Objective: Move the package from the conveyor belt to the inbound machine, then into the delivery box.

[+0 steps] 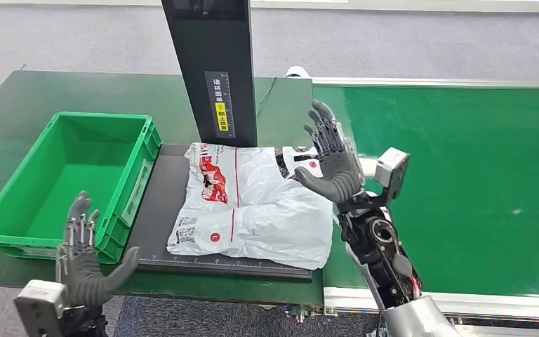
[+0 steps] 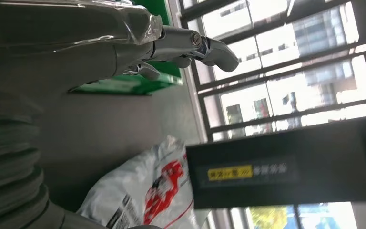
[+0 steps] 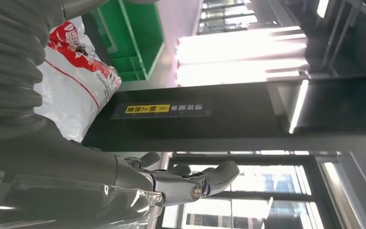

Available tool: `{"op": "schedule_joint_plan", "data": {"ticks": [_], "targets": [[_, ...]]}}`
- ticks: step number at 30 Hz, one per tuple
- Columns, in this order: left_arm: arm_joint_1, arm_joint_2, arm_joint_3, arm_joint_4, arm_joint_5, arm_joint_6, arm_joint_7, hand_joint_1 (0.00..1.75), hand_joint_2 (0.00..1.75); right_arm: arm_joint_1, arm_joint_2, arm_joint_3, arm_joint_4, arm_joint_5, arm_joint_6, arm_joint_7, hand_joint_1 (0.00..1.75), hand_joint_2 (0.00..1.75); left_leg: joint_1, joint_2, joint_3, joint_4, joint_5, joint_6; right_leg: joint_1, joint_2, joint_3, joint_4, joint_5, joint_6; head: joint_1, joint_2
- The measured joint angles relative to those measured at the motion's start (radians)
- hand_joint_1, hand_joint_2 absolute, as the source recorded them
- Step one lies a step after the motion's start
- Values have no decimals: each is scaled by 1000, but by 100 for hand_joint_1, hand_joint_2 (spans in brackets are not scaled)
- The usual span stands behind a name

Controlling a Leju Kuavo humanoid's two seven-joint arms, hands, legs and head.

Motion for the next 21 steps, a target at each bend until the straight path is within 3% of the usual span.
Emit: {"op": "schedule_joint_plan", "data": {"ticks": [8,21], "targets": [[-153,38,-145,185,-221,23,94,0,175,164,41,-104,-157,-44,-13,33,0,175,0,0,1,0,0,0,0,0,0,0,0,0,0,0],[-549,78,-391,695,-360,62,146,0,175,235,72,-174,-189,-62,25,66,0,175,0,1,1,0,1,0,0,1,0,0,1,-1,0,0]]}}
